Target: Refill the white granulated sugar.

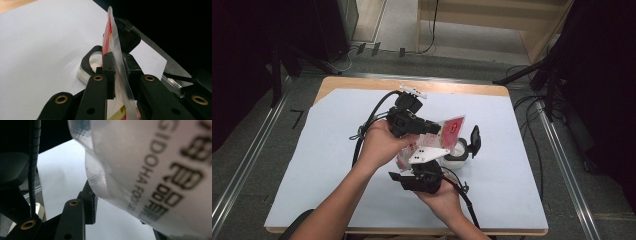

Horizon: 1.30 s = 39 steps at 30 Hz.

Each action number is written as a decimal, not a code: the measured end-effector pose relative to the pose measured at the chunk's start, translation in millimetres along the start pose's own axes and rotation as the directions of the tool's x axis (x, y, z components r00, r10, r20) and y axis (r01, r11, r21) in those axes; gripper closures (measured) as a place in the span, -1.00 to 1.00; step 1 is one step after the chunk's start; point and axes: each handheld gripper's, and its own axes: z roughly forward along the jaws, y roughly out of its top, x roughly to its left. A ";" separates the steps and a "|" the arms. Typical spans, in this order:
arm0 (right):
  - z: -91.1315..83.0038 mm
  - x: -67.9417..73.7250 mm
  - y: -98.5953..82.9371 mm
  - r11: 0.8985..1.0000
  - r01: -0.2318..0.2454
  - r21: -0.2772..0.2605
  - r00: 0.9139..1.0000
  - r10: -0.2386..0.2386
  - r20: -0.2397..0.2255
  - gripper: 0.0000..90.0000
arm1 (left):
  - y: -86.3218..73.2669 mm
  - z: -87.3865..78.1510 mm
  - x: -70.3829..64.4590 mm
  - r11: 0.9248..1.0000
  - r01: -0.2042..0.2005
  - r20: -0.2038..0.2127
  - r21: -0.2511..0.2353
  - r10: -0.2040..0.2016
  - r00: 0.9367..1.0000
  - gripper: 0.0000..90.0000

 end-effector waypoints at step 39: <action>14.8 -2.8 -25.8 0.996 0.065 0.068 0.997 -0.062 -0.038 0.33 | -26.0 -12.4 13.7 0.995 -0.027 0.026 0.097 0.025 0.999 0.94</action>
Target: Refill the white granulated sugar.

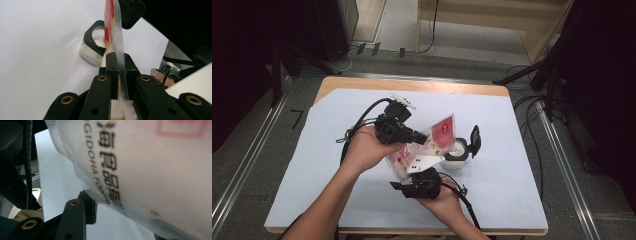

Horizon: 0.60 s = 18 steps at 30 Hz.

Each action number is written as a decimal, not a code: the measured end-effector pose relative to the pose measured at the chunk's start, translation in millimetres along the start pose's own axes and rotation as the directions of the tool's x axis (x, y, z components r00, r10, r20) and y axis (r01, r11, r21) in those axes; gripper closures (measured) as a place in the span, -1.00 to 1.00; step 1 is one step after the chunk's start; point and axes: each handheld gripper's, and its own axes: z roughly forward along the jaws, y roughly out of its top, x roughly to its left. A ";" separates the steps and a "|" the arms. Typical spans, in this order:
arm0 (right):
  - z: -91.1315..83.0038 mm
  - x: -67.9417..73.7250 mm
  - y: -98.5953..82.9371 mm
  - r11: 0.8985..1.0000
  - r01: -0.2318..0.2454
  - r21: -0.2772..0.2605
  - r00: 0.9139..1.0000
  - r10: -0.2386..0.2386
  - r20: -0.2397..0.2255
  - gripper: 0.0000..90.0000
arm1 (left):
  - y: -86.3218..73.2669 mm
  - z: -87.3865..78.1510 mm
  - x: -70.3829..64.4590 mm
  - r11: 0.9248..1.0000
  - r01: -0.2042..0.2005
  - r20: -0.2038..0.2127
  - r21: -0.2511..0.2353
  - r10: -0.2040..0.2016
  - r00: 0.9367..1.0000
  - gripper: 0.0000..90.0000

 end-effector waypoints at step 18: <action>-11.6 -17.6 -2.4 0.992 -0.103 -0.072 0.993 0.106 0.041 0.33 | -11.5 -25.1 6.9 0.993 0.027 0.028 -0.111 -0.024 0.999 0.99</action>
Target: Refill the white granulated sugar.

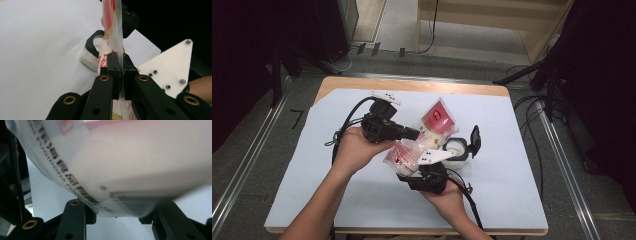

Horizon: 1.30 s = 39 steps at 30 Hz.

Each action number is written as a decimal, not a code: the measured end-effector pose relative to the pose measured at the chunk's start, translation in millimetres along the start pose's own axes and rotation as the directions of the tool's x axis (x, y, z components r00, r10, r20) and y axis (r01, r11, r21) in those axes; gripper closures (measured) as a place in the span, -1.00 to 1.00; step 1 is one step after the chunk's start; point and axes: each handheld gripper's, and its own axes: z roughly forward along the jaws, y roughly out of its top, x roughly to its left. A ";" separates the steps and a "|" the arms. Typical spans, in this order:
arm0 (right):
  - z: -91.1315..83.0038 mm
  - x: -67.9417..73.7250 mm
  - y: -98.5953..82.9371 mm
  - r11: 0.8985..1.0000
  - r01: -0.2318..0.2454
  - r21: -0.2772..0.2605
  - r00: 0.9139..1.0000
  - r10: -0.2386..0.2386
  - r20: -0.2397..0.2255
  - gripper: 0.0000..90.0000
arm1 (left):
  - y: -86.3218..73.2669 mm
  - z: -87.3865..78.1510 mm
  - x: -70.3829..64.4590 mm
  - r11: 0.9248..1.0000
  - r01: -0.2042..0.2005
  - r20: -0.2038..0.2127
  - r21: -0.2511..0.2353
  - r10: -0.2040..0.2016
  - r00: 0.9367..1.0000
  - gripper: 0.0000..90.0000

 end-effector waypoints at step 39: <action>-12.1 -35.9 -4.2 0.987 -0.159 -0.019 0.982 0.160 0.104 0.38 | -22.1 -20.3 7.0 0.999 -0.030 -0.020 -0.023 0.030 0.999 1.00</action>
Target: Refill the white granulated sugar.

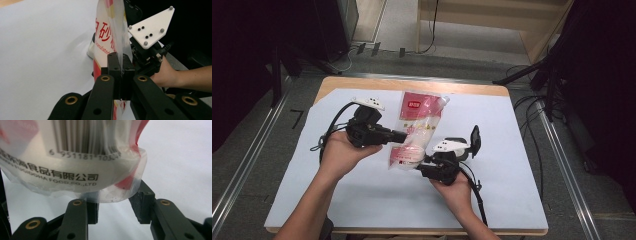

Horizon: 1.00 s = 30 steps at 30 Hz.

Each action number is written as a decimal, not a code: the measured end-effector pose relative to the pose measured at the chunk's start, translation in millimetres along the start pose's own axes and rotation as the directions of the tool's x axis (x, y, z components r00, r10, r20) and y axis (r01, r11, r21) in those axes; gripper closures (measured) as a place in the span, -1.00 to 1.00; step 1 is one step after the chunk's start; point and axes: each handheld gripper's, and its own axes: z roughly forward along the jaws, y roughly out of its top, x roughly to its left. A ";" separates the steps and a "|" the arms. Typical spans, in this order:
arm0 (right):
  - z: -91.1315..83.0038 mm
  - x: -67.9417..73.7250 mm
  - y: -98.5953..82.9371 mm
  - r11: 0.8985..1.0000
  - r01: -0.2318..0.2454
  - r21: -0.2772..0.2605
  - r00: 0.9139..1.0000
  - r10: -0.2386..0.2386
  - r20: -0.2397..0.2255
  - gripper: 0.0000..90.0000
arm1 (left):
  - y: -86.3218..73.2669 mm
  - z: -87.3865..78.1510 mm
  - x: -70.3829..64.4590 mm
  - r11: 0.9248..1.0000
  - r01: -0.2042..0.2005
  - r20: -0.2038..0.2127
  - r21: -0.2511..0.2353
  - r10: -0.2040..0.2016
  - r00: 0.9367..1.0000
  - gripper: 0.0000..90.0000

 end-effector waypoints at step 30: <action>-3.3 -0.7 -2.9 0.999 0.043 0.001 0.999 -0.043 -0.021 0.28 | -14.8 5.6 91.2 0.986 0.090 -0.201 -0.143 -0.118 0.973 1.00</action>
